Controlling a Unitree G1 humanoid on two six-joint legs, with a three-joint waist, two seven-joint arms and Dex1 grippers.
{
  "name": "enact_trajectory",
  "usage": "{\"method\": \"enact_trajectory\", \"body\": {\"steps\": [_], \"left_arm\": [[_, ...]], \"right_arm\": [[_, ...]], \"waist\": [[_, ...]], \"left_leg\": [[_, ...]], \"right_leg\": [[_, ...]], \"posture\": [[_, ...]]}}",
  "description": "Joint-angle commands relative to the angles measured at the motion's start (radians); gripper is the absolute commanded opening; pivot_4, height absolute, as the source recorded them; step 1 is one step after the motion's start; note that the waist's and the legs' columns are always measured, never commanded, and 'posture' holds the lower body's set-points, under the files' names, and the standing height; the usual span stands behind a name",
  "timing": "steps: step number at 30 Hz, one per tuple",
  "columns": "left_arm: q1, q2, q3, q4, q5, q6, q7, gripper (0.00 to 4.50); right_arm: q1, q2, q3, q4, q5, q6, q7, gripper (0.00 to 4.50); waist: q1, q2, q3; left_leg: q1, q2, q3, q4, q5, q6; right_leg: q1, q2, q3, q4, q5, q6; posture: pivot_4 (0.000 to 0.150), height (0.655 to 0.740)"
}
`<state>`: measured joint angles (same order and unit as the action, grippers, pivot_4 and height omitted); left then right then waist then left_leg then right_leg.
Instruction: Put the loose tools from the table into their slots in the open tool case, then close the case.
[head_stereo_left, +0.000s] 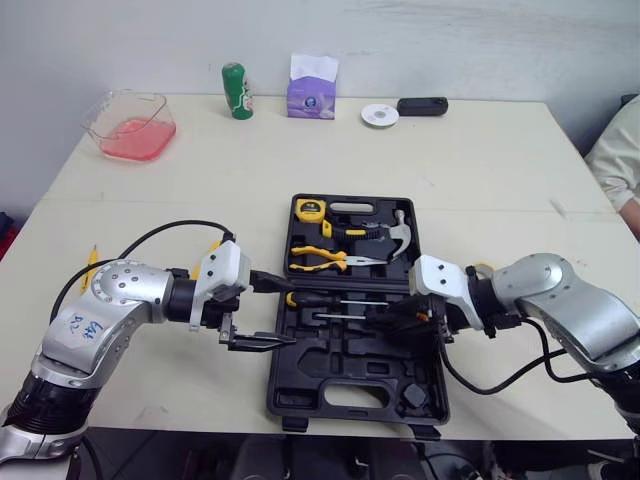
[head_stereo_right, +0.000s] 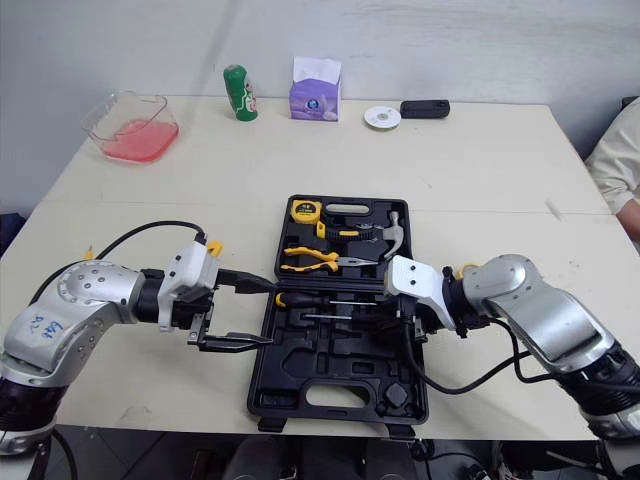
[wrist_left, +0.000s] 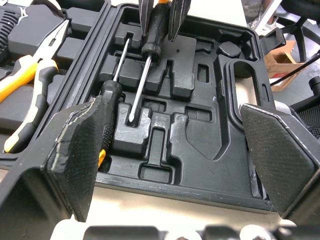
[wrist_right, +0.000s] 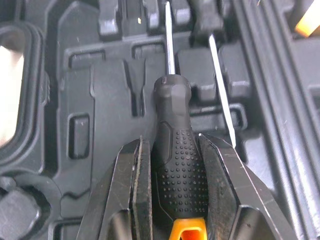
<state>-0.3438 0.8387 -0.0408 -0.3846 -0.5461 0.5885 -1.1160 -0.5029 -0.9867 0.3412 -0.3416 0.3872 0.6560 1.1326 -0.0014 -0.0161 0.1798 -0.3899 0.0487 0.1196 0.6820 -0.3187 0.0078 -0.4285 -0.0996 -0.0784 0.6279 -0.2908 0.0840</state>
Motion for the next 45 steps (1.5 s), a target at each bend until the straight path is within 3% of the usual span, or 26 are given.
{"method": "enact_trajectory", "body": {"steps": [1, 4, 5, 6, 10, 15, 18, 24, 25, 30, 37, 41, 45], "left_arm": [[-0.006, 0.009, 0.016, -0.021, -0.004, -0.017, -0.008, 4.50], [-0.009, 0.006, 0.014, -0.021, -0.003, -0.017, -0.005, 4.50], [-0.010, 0.005, 0.013, -0.021, -0.003, -0.017, -0.004, 4.50], [-0.010, 0.004, 0.013, -0.022, -0.003, -0.017, -0.003, 4.50], [-0.005, 0.002, 0.015, -0.026, -0.005, -0.018, 0.001, 4.50], [-0.007, -0.001, 0.007, -0.012, 0.002, -0.028, -0.005, 4.50], [-0.020, -0.009, -0.002, -0.002, 0.004, -0.030, -0.003, 4.50], [-0.033, -0.017, -0.013, 0.011, 0.011, -0.036, -0.007, 4.50], [-0.034, -0.018, -0.015, 0.013, 0.011, -0.037, -0.008, 4.50], [-0.047, -0.024, -0.023, 0.027, 0.016, -0.044, -0.010, 4.50], [-0.055, -0.028, -0.028, 0.036, 0.031, -0.052, -0.017, 4.50], [-0.049, -0.025, -0.023, 0.036, 0.034, -0.052, -0.017, 4.50], [-0.025, -0.020, 0.001, 0.029, 0.032, -0.041, 0.002, 4.50]], "right_arm": [[0.015, -0.009, -0.023, -0.020, -0.026, -0.021, 0.017, 1.02], [0.018, -0.006, -0.035, -0.029, -0.024, -0.026, 0.027, 1.02], [0.016, -0.007, -0.051, -0.036, -0.010, -0.015, 0.029, 2.03], [0.014, -0.008, -0.063, -0.041, 0.000, -0.006, 0.031, 2.27], [0.012, 0.049, -0.186, -0.065, 0.109, 0.039, -0.006, 4.08], [0.088, 0.176, -0.206, -0.032, 0.097, -0.099, -0.029, 4.08], [0.126, 0.244, -0.193, 0.056, 0.043, -0.195, -0.049, 3.20], [0.172, 0.294, -0.218, 0.082, 0.079, -0.229, -0.015, 0.19], [0.180, 0.293, -0.211, 0.083, 0.072, -0.235, -0.011, 0.04], [0.189, 0.284, -0.168, 0.109, 0.007, -0.274, -0.002, 0.04], [0.181, 0.150, 0.043, 0.170, -0.232, -0.077, -0.062, 0.04], [0.205, 0.141, 0.062, 0.144, -0.245, -0.088, -0.075, 0.04], [0.207, 0.218, -0.041, 0.111, -0.147, -0.092, -0.128, 0.04]], "waist": [[0.000, 0.000, 0.000], [0.000, 0.000, 0.000], [0.000, 0.000, 0.000], [0.000, 0.000, 0.000], [0.000, 0.000, 0.000], [0.000, 0.000, 0.000], [0.000, 0.000, 0.000], [0.000, 0.000, 0.000], [0.000, 0.000, 0.000], [0.000, 0.000, 0.000], [0.002, -0.003, -0.008], [0.019, -0.007, -0.016], [0.021, -0.015, -0.025]], "left_leg": [[0.000, 0.000, 0.000, 0.000, 0.000, 0.000], [0.000, 0.000, 0.000, 0.000, 0.000, 0.000], [0.000, 0.000, 0.000, 0.000, 0.000, 0.000], [0.000, 0.000, 0.000, 0.000, 0.000, 0.000], [0.000, 0.000, 0.000, 0.000, 0.000, 0.000], [0.000, 0.001, 0.000, 0.000, 0.000, 0.000], [0.001, 0.000, 0.001, 0.000, 0.000, 0.000], [0.001, 0.000, 0.001, 0.001, 0.000, 0.000], [0.001, 0.000, 0.001, 0.001, 0.000, 0.000], [0.001, -0.001, 0.001, 0.001, 0.000, 0.000], [0.005, 0.000, 0.002, 0.001, 0.000, 0.000], [0.021, 0.001, -0.002, 0.000, -0.010, 0.006], [0.022, 0.000, -0.005, 0.000, -0.012, 0.006]], "right_leg": [[0.000, 0.000, 0.000, 0.000, 0.000, 0.000], [0.000, 0.000, 0.000, 0.000, 0.000, 0.000], [0.000, 0.000, 0.000, 0.000, 0.000, 0.000], [0.000, 0.000, 0.000, 0.000, 0.000, 0.000], [0.000, 0.000, 0.000, 0.000, 0.000, 0.000], [0.000, 0.001, 0.000, 0.000, 0.000, 0.000], [0.000, 0.000, 0.000, 0.001, 0.000, 0.000], [0.000, 0.001, 0.001, 0.001, 0.001, 0.001], [0.000, 0.001, 0.001, 0.001, 0.001, 0.001], [0.000, 0.001, 0.001, 0.002, 0.001, 0.001], [0.004, 0.001, 0.001, 0.001, 0.000, 0.001], [0.022, -0.002, -0.003, -0.004, -0.001, -0.002], [0.025, -0.012, 0.001, -0.006, -0.002, -0.004]], "posture": [[0.150, 0.7244], [0.150, 0.7244], [0.150, 0.7244], [0.150, 0.7244], [0.150, 0.7244], [0.150, 0.7244], [0.150, 0.7244], [0.150, 0.7244], [0.150, 0.7244], [0.150, 0.7244], [0.150, 0.7244], [0.150, 0.7244], [0.150, 0.7244]]}}
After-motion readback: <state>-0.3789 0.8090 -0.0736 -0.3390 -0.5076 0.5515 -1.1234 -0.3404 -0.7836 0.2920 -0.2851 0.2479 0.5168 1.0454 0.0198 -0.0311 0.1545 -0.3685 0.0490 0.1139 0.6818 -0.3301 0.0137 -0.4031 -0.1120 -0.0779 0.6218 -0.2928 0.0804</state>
